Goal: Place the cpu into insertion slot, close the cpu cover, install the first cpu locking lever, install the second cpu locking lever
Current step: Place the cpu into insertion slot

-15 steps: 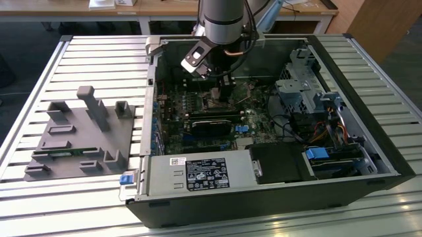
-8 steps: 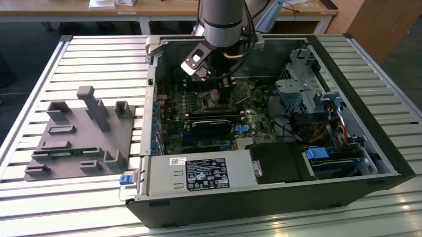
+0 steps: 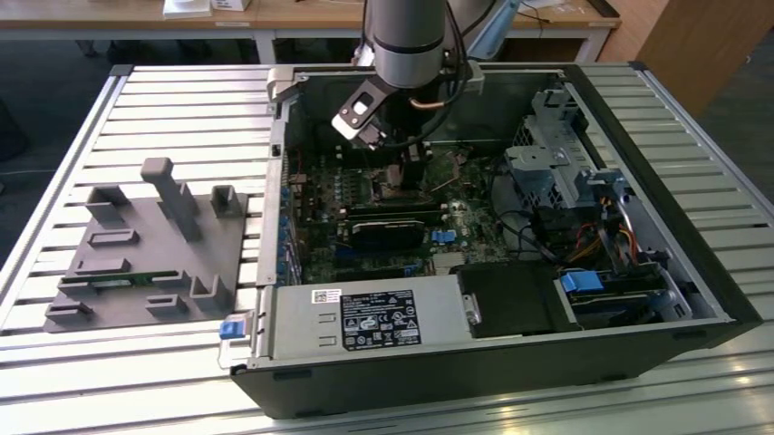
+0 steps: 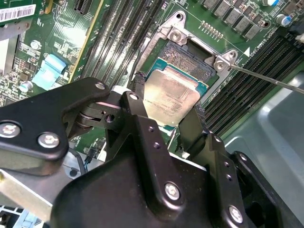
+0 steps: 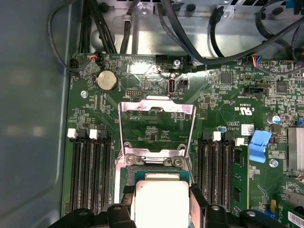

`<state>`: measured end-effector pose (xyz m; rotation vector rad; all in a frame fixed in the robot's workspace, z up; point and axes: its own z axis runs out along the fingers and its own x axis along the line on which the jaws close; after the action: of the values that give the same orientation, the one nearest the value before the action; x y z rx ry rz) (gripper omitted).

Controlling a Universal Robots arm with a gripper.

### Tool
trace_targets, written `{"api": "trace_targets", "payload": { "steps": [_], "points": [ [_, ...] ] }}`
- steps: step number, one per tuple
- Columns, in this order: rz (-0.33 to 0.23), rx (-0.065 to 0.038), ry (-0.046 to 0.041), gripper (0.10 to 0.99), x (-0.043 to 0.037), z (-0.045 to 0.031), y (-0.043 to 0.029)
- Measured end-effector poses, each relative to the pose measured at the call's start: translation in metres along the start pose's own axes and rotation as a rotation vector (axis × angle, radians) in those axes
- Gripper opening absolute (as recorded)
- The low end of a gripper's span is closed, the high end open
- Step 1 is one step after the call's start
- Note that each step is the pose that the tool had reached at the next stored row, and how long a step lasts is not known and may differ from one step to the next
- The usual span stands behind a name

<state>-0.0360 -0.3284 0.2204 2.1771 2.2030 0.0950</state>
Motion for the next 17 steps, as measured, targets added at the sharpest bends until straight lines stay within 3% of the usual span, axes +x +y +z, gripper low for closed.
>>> {"api": "trace_targets", "payload": {
  "steps": [17],
  "points": [
    [0.0,0.001,0.0,0.537,0.001,0.0134,-0.0039]
  ]
}}
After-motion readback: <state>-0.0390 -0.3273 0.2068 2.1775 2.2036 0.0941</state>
